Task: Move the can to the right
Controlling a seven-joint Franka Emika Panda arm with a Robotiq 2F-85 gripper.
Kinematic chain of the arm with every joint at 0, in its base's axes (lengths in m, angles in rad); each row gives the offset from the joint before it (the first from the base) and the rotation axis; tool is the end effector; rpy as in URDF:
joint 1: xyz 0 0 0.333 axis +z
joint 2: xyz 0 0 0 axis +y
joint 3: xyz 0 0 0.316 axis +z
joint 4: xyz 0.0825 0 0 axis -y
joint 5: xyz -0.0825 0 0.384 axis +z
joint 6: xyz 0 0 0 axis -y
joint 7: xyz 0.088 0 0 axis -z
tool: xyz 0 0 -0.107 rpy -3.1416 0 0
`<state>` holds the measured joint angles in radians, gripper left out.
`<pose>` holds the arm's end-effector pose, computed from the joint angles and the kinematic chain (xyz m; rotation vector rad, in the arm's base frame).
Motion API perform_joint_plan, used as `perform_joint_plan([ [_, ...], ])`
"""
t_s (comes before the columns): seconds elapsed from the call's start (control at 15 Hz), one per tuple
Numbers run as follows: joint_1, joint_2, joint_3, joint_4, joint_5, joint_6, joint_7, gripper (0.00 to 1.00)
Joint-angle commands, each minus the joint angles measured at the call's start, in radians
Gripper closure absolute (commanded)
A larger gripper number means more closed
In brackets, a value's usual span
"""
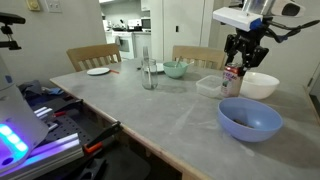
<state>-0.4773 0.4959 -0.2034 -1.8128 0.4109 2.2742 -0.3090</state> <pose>0.5162 -0.3930 0.2709 -2.8040 0.8966 -0.1303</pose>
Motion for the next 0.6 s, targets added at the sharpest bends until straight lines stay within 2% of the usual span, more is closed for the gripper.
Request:
perform_joint_plan([
  [0.0, -0.035, 0.045, 0.046, 0.063, 0.053, -0.048, 0.004, 0.56],
  [0.53, -0.013, 0.083, 0.027, 0.085, -0.015, -0.015, 0.049, 0.56],
])
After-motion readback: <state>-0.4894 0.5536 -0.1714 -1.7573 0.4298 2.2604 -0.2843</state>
